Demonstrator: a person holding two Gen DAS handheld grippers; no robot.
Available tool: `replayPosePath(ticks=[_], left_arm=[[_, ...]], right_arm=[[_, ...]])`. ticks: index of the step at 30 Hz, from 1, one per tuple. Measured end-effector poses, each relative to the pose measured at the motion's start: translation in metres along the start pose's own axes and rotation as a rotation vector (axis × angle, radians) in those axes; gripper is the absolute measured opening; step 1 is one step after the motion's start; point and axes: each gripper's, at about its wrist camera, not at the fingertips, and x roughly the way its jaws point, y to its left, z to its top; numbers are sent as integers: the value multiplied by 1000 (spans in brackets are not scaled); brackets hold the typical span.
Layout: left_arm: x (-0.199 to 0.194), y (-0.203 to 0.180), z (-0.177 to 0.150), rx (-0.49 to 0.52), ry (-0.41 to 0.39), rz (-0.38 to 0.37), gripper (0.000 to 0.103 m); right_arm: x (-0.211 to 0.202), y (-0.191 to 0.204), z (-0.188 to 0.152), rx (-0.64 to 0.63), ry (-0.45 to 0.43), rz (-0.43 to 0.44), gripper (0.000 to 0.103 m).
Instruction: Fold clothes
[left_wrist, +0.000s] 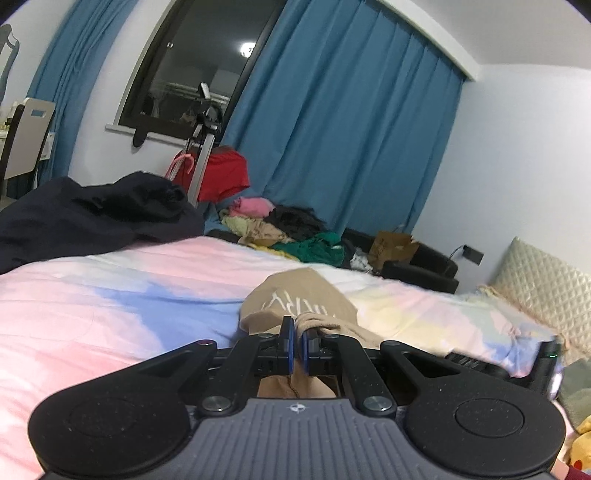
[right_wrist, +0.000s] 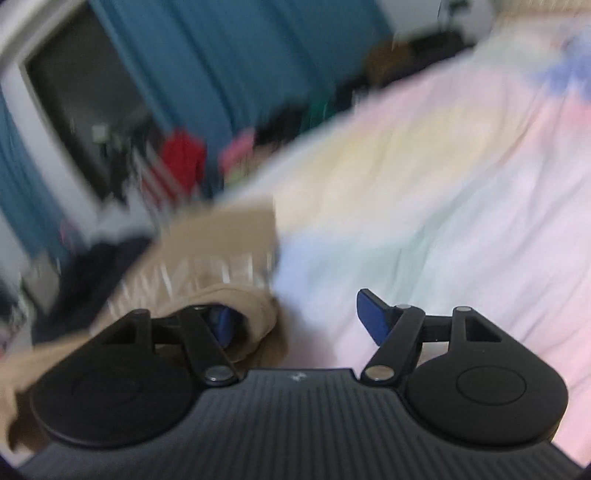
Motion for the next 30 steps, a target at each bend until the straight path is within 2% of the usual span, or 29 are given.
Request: replayPosePath(ticks=[5, 6, 7, 10, 12, 14, 16, 19, 23, 26, 28, 30], left_arm=[[-8, -12, 0, 48, -34, -33, 4], [-8, -13, -1, 54, -36, -32, 4], [-8, -13, -2, 60, -35, -25, 4], [1, -9, -6, 57, 4, 20, 4], [10, -4, -10, 51, 47, 55, 5], [21, -1, -16, 65, 91, 94, 5], [30, 0, -21, 82, 131, 123, 5], [40, 2, -27, 116, 188, 150, 9], [39, 2, -29, 145, 247, 221, 31], [28, 15, -23, 56, 283, 295, 47], [19, 26, -17, -5, 279, 316, 48], [9, 27, -10, 16, 233, 341, 49]], right_arm=[[-55, 15, 20, -96, -303, -8, 70], [-64, 19, 22, -130, -350, -4, 70], [-66, 22, 24, -155, -351, 0, 70], [-61, 28, 27, -220, -274, 11, 66], [-40, 20, 23, -193, -95, 50, 38], [-16, 9, 16, -147, 92, 73, 19], [1, 0, 5, -115, 198, 48, 16], [9, 2, 7, -134, 204, 41, 14], [2, 14, 7, -179, 149, 77, 13], [-9, 23, 7, -193, 132, 104, 13], [-15, 24, 9, -189, 132, 118, 13], [-17, 25, 10, -186, 132, 126, 13]])
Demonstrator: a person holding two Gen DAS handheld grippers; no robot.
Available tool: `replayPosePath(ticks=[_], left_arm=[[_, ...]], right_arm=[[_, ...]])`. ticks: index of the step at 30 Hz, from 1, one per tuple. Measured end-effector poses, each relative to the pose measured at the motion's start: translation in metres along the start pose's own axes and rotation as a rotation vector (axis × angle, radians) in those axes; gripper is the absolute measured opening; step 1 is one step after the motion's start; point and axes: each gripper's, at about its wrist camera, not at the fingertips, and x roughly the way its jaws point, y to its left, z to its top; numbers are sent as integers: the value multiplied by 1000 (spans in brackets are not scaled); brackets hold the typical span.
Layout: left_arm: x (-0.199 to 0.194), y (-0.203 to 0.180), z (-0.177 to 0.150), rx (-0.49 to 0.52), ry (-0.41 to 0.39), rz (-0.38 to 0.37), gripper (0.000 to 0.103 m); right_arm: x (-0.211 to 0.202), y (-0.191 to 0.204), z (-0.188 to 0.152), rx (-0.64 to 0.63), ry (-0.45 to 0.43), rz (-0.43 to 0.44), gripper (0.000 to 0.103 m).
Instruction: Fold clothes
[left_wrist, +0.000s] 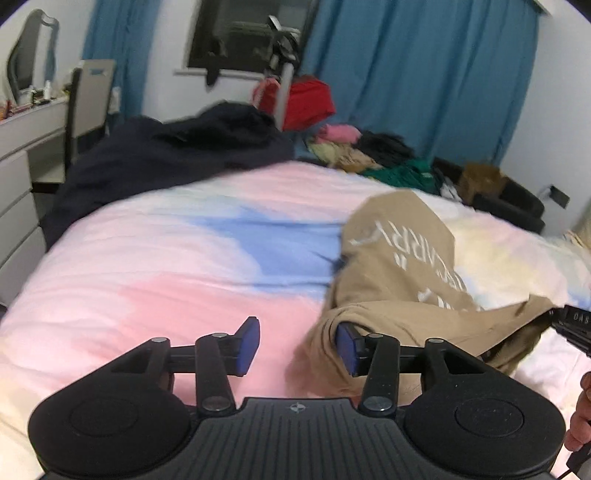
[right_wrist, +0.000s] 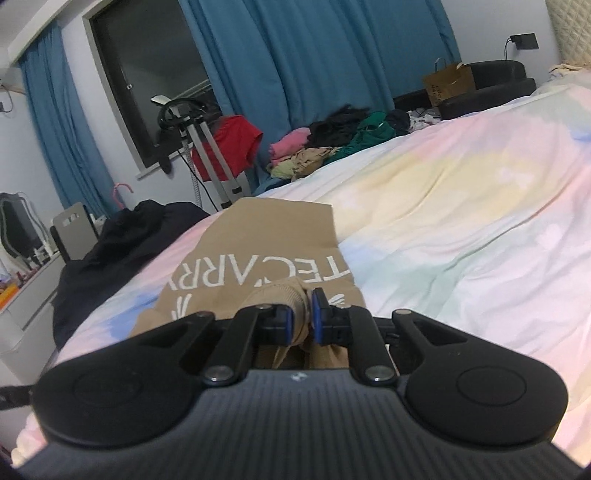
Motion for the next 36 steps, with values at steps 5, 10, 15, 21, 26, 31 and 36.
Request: replayPosePath(ticks=[5, 10, 15, 21, 26, 31, 36], left_arm=[[-26, 1, 9, -15, -138, -12, 62], [-20, -36, 1, 146, -88, -143, 75], [11, -97, -32, 387, 27, -266, 78], [48, -157, -67, 637, -54, -60, 79], [37, -151, -52, 571, -216, 88, 78], [3, -126, -23, 399, -352, 135, 82], [-16, -108, -9, 335, -371, 154, 85]], right_arm=[[1, 3, 1, 3, -5, 18, 13], [2, 4, 1, 6, -4, 36, 13], [-1, 5, 1, 14, -9, 40, 13], [-10, 6, 3, 23, -41, 49, 13], [-12, 2, 3, 41, -57, 31, 13], [-8, 5, 1, 30, -47, 29, 14], [-9, 20, -5, -51, -39, 35, 18]])
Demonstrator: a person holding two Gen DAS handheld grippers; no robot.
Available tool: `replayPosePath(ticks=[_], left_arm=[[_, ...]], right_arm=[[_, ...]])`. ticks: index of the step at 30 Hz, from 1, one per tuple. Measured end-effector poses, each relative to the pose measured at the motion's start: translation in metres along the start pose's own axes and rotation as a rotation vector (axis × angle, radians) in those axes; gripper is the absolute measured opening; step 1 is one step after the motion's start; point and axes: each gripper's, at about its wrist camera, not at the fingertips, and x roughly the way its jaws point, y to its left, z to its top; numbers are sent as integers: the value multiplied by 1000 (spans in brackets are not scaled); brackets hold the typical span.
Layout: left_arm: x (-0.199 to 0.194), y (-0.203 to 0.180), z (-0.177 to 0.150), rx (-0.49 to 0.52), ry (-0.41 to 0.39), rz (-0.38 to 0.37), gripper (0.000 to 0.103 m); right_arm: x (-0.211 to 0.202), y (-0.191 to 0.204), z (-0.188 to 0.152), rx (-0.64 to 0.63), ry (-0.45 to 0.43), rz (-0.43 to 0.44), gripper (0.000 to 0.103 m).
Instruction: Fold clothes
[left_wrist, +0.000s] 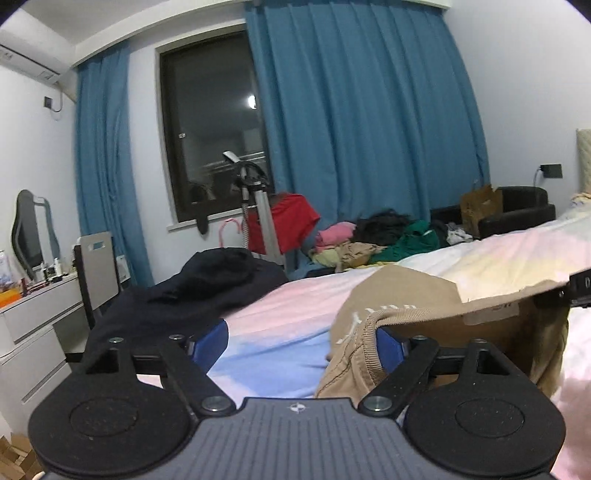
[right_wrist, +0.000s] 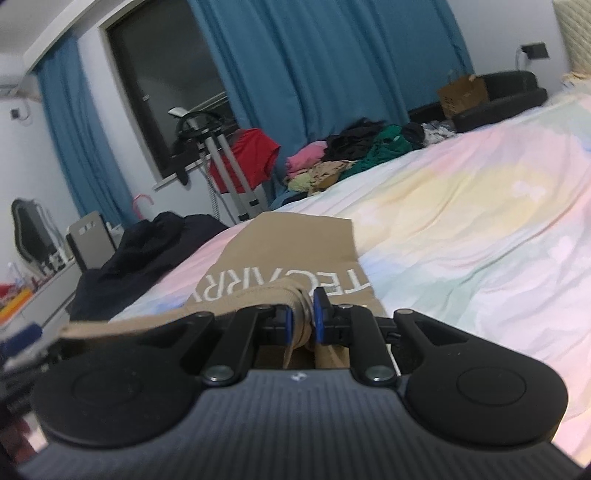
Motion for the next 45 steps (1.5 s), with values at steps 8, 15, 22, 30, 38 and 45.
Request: replayPosePath(ticks=[8, 15, 22, 30, 38, 45], left_arm=[[2, 28, 10, -46, -11, 102, 83], [27, 19, -18, 88, 262, 51, 84], [32, 7, -31, 226, 376, 60, 84], [-23, 89, 80, -228, 73, 129, 89], [-110, 129, 252, -289, -183, 117, 88], [-197, 156, 378, -311, -326, 60, 88]], right_arm=[[22, 10, -27, -198, 169, -199, 52], [1, -20, -11, 27, 36, -225, 57], [-15, -3, -2, -49, -144, -201, 59], [-64, 34, 56, -88, -296, -126, 59], [-156, 77, 191, 36, -421, 8, 59], [-256, 112, 289, -13, -559, 80, 60]])
